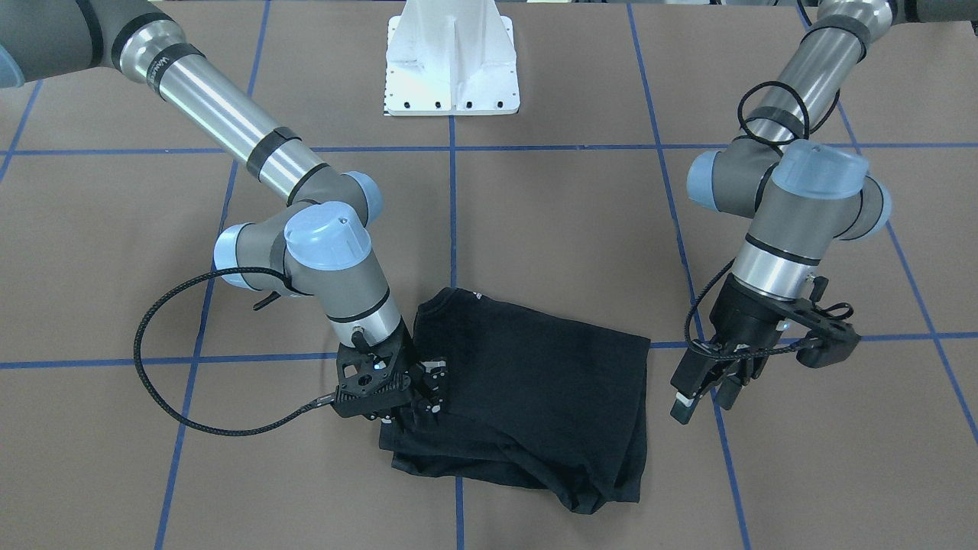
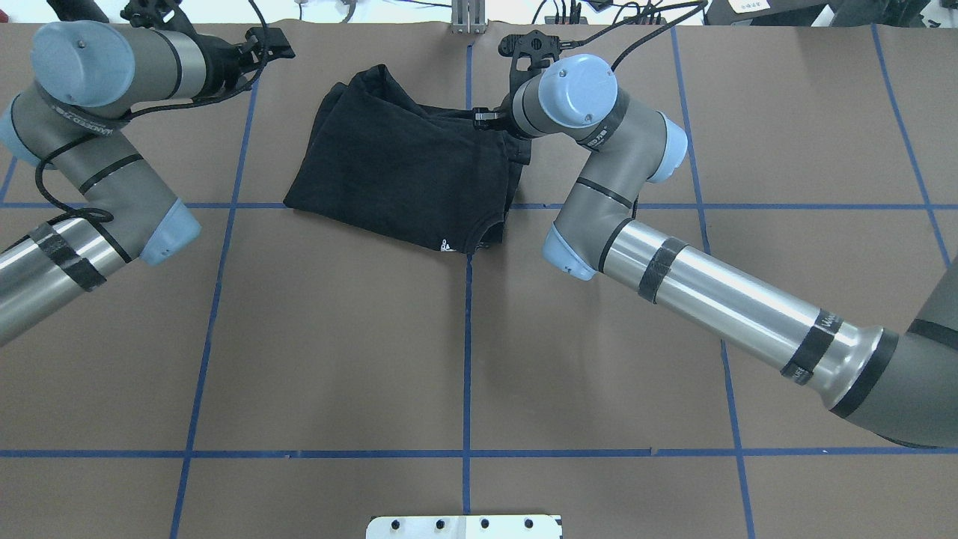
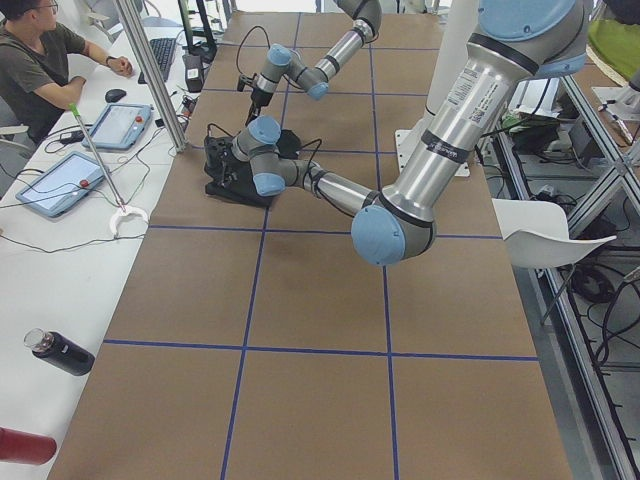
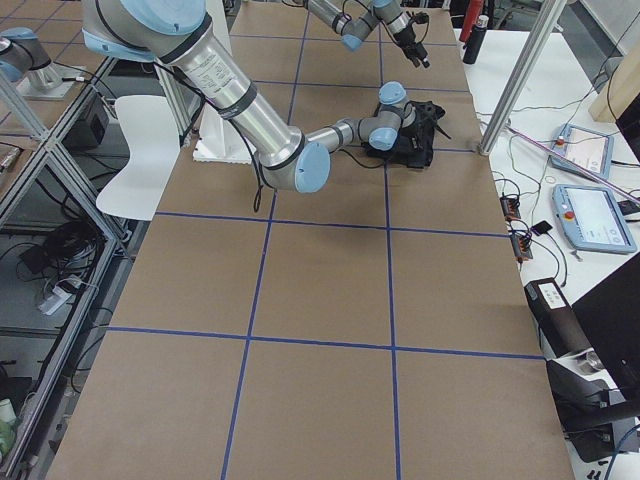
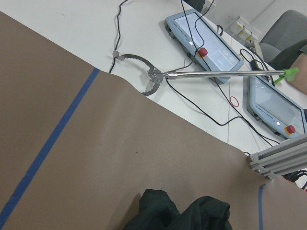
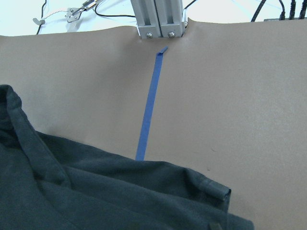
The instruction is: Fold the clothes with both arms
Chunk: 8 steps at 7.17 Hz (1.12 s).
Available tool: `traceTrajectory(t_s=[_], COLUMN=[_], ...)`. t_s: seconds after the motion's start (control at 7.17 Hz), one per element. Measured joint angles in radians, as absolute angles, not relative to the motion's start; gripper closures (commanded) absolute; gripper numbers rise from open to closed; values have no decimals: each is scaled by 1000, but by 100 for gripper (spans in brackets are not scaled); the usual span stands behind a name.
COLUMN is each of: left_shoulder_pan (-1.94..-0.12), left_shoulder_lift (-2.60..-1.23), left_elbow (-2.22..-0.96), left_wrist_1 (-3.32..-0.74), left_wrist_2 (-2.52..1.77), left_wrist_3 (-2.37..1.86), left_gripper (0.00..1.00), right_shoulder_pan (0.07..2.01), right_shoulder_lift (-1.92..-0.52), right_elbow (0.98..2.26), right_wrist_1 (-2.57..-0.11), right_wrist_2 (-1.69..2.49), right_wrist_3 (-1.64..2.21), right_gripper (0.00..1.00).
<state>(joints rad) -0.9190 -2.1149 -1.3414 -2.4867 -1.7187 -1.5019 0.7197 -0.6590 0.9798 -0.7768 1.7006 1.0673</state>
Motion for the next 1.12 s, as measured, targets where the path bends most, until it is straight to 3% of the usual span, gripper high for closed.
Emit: traceTrajectory(t_s=[0.56,1.12], left_shoulder_pan=[-946,-1125], left_shoulder_lift=[-1934,-1763], left_elbow=[-1491,-1536], left_wrist_1=[-2476,-2476], left_wrist_2=[-1772,-1882], left_wrist_3=[-1233,-828], left_gripper=[0,0], right_shoulder_pan=[842,1039], right_shoulder_lift=[-899,-1094], right_elbow=[1259,1421], right_wrist_1=[-932,-1080], right_wrist_2=[1862,2049], right_wrist_3=[969,898], right_gripper=[0,0])
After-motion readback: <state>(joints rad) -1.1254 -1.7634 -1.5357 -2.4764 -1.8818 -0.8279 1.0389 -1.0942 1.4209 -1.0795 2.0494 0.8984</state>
